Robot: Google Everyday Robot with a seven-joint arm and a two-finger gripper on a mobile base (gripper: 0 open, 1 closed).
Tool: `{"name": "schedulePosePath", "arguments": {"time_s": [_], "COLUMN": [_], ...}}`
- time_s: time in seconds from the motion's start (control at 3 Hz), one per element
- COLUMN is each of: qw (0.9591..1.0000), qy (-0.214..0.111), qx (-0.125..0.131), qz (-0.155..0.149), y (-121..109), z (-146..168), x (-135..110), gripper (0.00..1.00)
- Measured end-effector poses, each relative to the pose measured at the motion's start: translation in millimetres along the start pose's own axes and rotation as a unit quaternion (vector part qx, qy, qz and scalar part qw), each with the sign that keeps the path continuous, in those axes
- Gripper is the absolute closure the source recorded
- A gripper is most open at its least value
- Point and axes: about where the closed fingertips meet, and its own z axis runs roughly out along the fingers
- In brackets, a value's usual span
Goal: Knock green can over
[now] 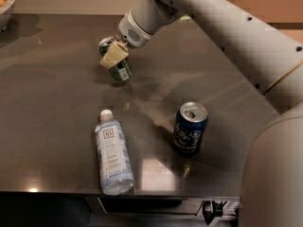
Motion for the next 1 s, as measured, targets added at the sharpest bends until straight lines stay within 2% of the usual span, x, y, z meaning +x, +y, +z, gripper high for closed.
{"name": "schedulePosePath", "arguments": {"time_s": [0.33, 0.67, 1.0], "qw": [0.9965, 0.9841, 0.9715], "qy": [0.075, 0.159, 0.208], "qx": [0.023, 0.037, 0.046], "qz": [0.028, 0.070, 0.105], "y": [-4, 3, 16], "z": [-26, -54, -74], "x": [7, 28, 45], "gripper": [1.00, 1.00, 1.00]}}
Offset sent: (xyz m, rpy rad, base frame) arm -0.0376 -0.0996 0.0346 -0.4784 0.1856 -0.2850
